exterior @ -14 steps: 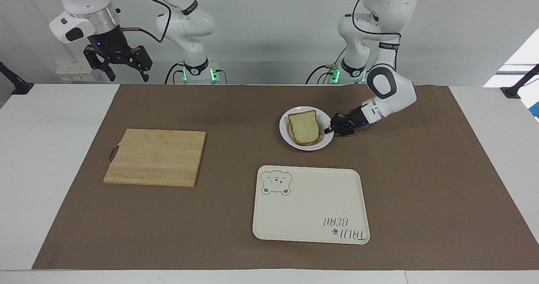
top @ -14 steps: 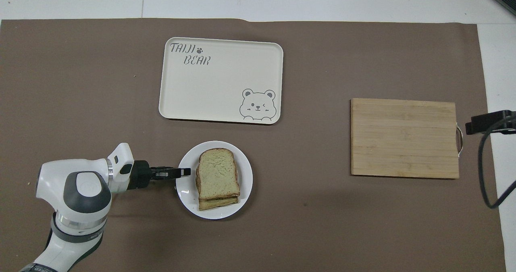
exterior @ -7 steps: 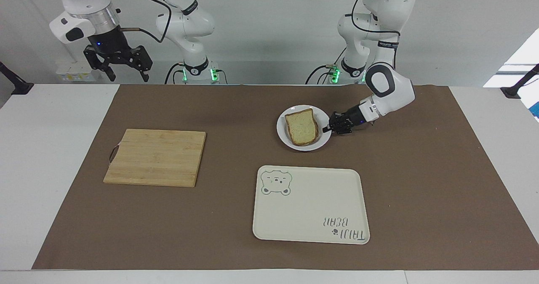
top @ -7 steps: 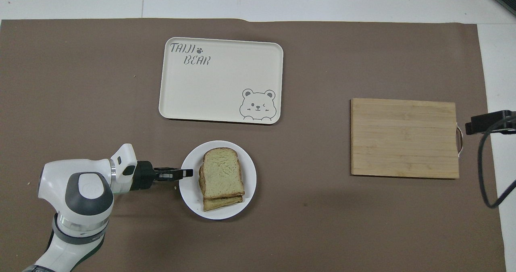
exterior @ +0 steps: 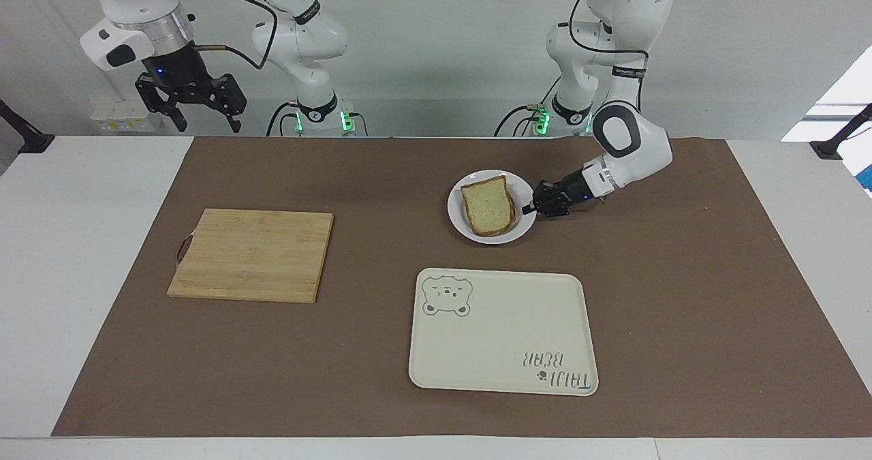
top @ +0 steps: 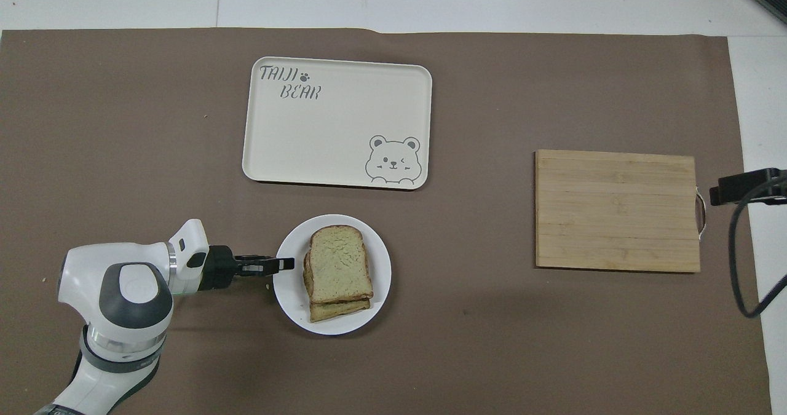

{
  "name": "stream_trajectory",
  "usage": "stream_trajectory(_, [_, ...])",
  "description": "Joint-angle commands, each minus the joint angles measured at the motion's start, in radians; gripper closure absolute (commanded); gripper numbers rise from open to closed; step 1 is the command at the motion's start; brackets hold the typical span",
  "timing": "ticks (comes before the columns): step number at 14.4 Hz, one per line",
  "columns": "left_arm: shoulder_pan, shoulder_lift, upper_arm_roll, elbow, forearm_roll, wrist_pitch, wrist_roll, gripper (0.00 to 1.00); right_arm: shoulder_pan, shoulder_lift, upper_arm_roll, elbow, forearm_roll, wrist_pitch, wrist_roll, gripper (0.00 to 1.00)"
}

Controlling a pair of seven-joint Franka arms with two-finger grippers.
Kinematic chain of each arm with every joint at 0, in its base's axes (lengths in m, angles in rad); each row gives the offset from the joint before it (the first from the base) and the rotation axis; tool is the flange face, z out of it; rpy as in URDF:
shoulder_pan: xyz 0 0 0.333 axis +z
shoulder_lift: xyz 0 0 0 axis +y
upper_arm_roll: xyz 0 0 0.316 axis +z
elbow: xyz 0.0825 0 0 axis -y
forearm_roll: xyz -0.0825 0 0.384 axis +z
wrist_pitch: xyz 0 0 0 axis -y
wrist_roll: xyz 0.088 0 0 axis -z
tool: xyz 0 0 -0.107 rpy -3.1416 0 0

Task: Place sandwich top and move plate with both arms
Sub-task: 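Slide the plate with the left gripper onto the white tray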

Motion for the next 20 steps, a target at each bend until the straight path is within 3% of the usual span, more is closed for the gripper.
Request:
stream_trajectory(1, [0.056,-0.007,0.003,0.031,-0.018,-0.11,0.033,1.0,-0.007,-0.004,0.004,-0.002,-0.001,-0.006,-0.019,0.0])
stream_trajectory(6, [0.122,0.058,0.005,0.173,-0.018,-0.24,0.014,1.0,-0.007,-0.004,0.004,-0.002,-0.001,-0.006,-0.019,0.0])
stream_trajectory(13, [0.177,0.294,0.003,0.605,0.04,-0.276,-0.261,1.0,-0.007,-0.004,0.004,-0.002,-0.001,-0.006,-0.019,0.0])
stream_trajectory(16, [0.199,0.414,-0.003,0.747,0.058,-0.28,-0.266,1.0,-0.007,-0.004,0.004,-0.004,-0.001,-0.007,-0.019,0.0])
stream_trajectory(20, [0.184,0.511,-0.012,0.893,0.057,-0.251,-0.321,1.0,-0.007,-0.004,0.004,-0.002,-0.001,-0.006,-0.019,0.0])
